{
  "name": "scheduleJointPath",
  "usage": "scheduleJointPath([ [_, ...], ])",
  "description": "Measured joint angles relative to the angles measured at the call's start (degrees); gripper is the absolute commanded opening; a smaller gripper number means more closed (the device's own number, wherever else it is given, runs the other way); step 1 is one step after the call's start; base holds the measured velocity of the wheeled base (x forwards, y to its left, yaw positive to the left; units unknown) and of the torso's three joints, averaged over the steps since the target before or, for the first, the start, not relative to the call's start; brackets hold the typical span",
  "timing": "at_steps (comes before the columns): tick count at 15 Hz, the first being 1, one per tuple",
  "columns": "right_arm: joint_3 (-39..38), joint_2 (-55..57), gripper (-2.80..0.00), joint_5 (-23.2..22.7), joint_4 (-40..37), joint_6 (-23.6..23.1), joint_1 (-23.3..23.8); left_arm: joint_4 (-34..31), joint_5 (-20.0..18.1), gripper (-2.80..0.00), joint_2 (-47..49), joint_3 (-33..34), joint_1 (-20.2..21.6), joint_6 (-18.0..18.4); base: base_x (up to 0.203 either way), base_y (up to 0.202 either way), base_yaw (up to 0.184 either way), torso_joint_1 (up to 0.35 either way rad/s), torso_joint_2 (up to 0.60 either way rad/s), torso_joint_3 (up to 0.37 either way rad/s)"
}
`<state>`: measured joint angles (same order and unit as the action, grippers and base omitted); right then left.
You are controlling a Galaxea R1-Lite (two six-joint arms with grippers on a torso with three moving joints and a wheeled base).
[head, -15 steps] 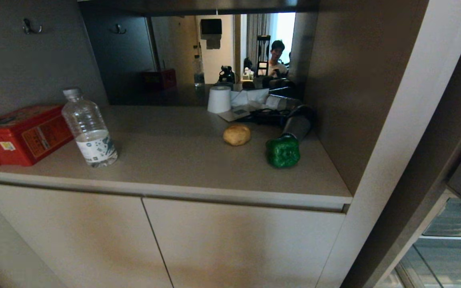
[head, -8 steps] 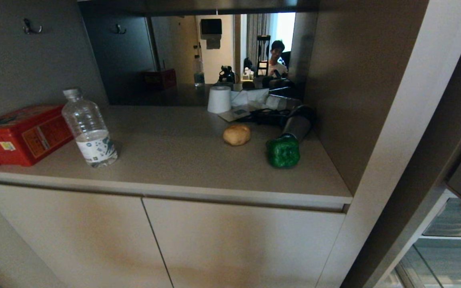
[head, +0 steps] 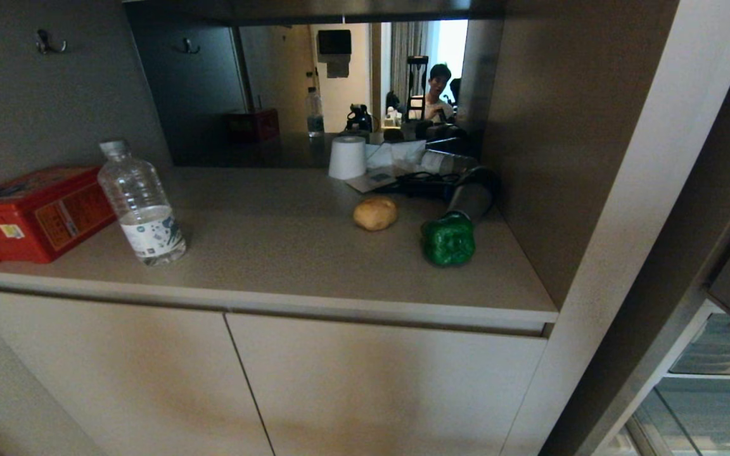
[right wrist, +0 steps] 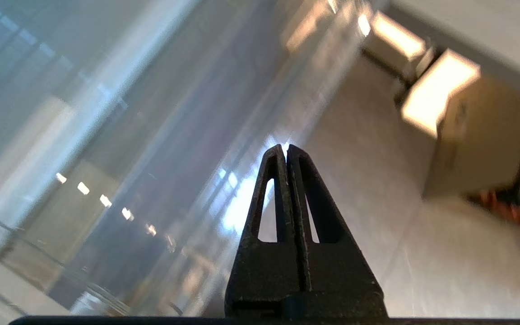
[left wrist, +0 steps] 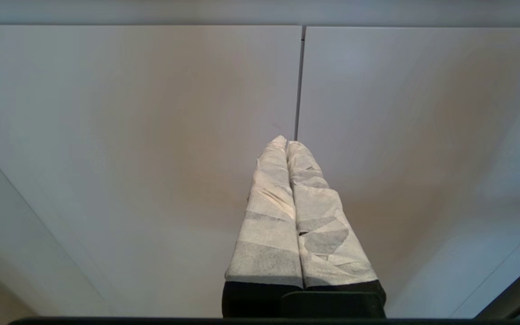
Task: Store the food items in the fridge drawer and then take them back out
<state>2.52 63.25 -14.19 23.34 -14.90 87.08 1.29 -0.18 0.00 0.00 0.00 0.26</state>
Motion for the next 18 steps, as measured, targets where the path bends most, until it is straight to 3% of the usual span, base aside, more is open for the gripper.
scheduleJointPath([
  [5, -0.58, 8.39, -2.80, -0.53, 0.06, -3.39, 1.75, 0.00, 0.00, -2.80, 0.00, 0.00, 0.00, 0.00, 0.000, 0.000, 0.000, 0.000, 0.00, 0.000],
  [9, -1.19, 14.27, -2.80, -8.94, 0.49, -5.98, 1.47, 0.00, 0.00, -2.80, 0.00, 0.00, 0.00, -0.02, 0.000, 0.000, 0.000, 0.000, 0.00, 0.000],
  [16, 0.30, 21.01, -2.80, -21.14, 0.55, -4.94, -6.24, 0.00, 0.02, -2.80, 0.00, 0.00, 0.00, -0.02, 0.000, 0.000, 0.000, 0.000, 0.00, 0.000],
  [18, 2.61, 24.40, -2.80, -21.92, 0.53, -3.63, -9.54, 0.00, 0.00, -2.80, 0.00, 0.00, 0.00, -0.01, 0.000, 0.000, 0.000, 0.000, 0.00, 0.000],
])
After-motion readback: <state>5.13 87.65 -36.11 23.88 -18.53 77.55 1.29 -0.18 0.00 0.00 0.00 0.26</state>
